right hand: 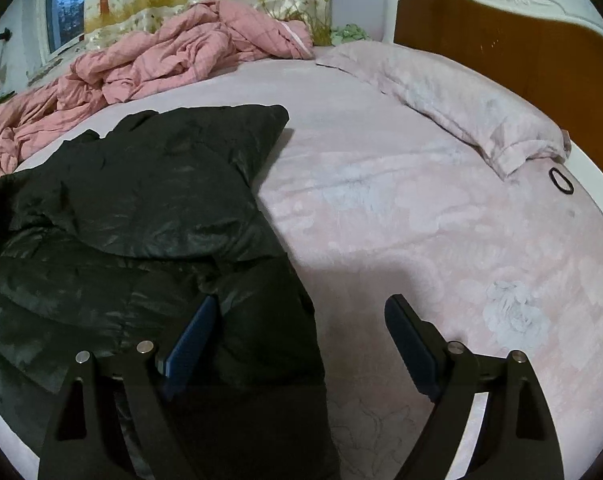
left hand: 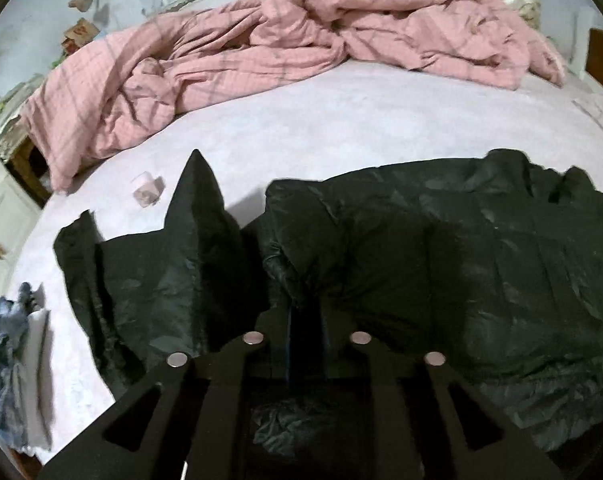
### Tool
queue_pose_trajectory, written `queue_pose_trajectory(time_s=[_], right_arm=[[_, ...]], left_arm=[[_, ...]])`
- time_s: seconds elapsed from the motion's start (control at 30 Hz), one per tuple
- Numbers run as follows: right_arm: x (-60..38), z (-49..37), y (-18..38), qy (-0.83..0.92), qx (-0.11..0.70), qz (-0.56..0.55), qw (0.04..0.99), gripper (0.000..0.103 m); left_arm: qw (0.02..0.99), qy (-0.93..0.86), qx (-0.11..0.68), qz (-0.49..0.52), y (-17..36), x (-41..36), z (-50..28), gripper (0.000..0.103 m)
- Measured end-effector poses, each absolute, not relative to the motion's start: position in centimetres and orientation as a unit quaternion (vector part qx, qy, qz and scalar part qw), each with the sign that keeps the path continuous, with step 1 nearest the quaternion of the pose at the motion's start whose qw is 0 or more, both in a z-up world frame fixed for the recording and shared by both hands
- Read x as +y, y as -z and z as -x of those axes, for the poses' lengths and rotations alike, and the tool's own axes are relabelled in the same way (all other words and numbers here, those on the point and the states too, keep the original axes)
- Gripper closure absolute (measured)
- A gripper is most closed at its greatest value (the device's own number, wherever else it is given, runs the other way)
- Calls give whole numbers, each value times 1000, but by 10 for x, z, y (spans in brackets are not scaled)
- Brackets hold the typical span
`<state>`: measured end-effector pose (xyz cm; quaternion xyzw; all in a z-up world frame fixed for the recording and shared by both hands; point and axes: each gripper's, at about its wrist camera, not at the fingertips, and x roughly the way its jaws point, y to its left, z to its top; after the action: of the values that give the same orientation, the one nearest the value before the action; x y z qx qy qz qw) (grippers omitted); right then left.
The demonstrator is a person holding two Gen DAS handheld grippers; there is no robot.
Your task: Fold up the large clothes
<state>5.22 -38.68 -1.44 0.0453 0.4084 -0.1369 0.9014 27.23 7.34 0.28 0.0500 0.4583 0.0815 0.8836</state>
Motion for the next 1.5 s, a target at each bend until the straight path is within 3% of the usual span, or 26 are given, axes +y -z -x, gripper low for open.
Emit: queue_pose_trajectory(time_s=[0.07, 0.2, 0.43, 0.5, 0.83, 1.17, 1.37, 1.43, 1.5], right_arm=[[-387, -52, 15, 137, 408, -45, 902, 15], [-387, -51, 15, 139, 405, -44, 903, 15], [-382, -40, -3, 141, 362, -42, 921, 15], [-379, -35, -11, 139, 345, -45, 927, 15], [-353, -17, -34, 113, 292, -44, 949, 15], [-333, -14, -26, 69, 291, -45, 953, 15], [-317, -20, -19, 58, 299, -22, 952, 15], [-314, -20, -18, 56, 301, -13, 952, 15], [-313, -19, -17, 58, 298, 0, 953, 15]], left_arm=[[886, -90, 453, -47, -6, 77, -266, 64], [902, -41, 430, -11, -26, 87, -237, 50], [939, 3, 343, 7, -85, 126, -170, 8], [945, 16, 327, 21, -95, 144, -158, 4], [949, -12, 304, 80, -93, 245, -124, 3], [917, -35, 342, 201, -32, 318, -169, 5], [885, -56, 396, 239, 15, 341, -213, 35], [880, -71, 407, 235, 26, 344, -222, 50], [880, -72, 413, 223, 32, 343, -227, 76]])
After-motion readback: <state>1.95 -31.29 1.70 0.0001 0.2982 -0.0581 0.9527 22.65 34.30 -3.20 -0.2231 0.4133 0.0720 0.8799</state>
